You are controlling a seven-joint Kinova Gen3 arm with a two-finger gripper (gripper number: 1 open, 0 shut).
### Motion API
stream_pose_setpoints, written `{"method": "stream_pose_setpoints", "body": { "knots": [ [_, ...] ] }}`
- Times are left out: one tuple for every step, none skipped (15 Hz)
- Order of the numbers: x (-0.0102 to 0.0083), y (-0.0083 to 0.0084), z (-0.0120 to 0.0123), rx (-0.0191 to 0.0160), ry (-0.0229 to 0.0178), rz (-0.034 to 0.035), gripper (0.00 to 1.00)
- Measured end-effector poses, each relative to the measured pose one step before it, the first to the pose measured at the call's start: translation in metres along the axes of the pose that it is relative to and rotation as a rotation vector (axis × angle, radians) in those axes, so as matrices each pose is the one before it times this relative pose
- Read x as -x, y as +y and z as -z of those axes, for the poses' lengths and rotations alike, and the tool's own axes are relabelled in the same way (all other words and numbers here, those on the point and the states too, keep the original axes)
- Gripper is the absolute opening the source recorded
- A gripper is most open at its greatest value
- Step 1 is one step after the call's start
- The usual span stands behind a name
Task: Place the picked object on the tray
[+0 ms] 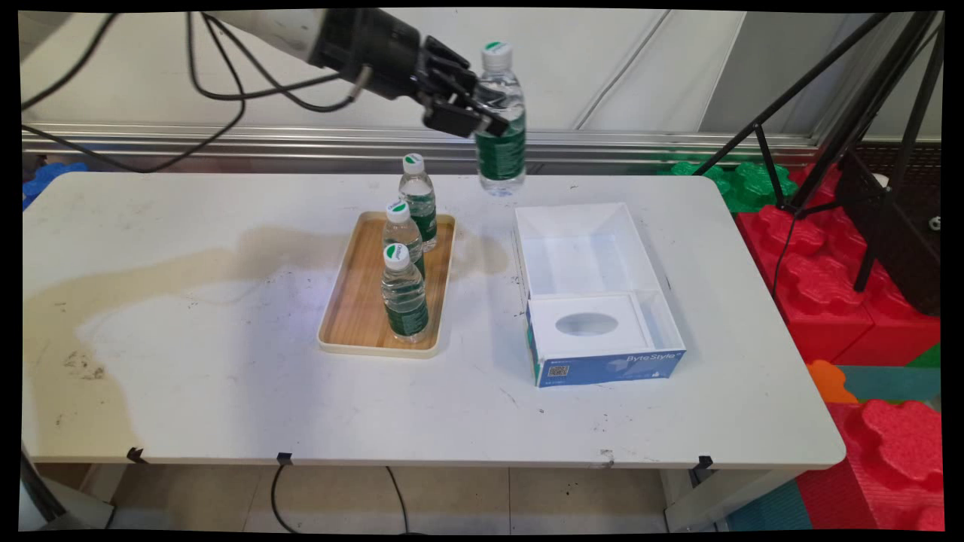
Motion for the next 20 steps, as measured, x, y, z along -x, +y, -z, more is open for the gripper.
{"method": "stream_pose_setpoints", "body": {
  "knots": [
    [0.00091,0.00258,0.01178,0.00123,-0.00835,0.00079,0.00],
    [0.00063,0.00141,0.00633,0.00106,-0.00533,0.00002,0.00],
    [0.00138,0.00271,0.01105,0.00309,-0.01146,-0.00158,0.00],
    [0.00183,0.00274,0.01105,0.00335,-0.01285,-0.00135,0.00],
    [0.00175,0.00272,0.01067,0.00307,-0.01223,-0.00203,0.00],
    [0.00140,0.00236,0.00882,0.00276,-0.01009,-0.00183,0.00],
    [0.00140,0.00244,0.01018,0.00262,-0.00983,-0.00084,0.00],
    [0.00073,0.00166,0.00703,0.00126,-0.00574,-0.00077,0.00],
    [0.00097,0.00221,0.00978,0.00111,-0.00775,0.00090,0.00],
    [0.00105,0.00199,0.00960,-0.00038,-0.00829,0.00124,0.00],
    [0.00154,0.00189,0.01069,-0.00212,-0.01088,0.00149,0.00],
    [0.00116,0.00084,0.00656,-0.00242,-0.00770,0.00121,0.00],
    [0.00221,0.00122,0.00918,-0.00430,-0.01196,0.00164,0.00],
    [0.00226,0.00073,0.00743,-0.00386,-0.01093,0.00088,0.00],
    [0.00201,0.00040,0.00453,-0.00239,-0.00899,0.00024,0.00],
    [0.00595,0.00050,0.01021,-0.00626,-0.02341,0.00085,0.00],
    [0.00437,-0.00007,0.00502,-0.00429,-0.01521,-0.00001,0.00],
    [0.00317,-0.00019,0.00290,-0.00364,-0.00920,-0.00033,0.00],
    [0.00482,-0.00066,0.00326,-0.00445,-0.01389,0.00009,0.00],
    [0.00322,-0.00071,0.00171,-0.00391,-0.00761,-0.00004,0.00]
  ]
}}
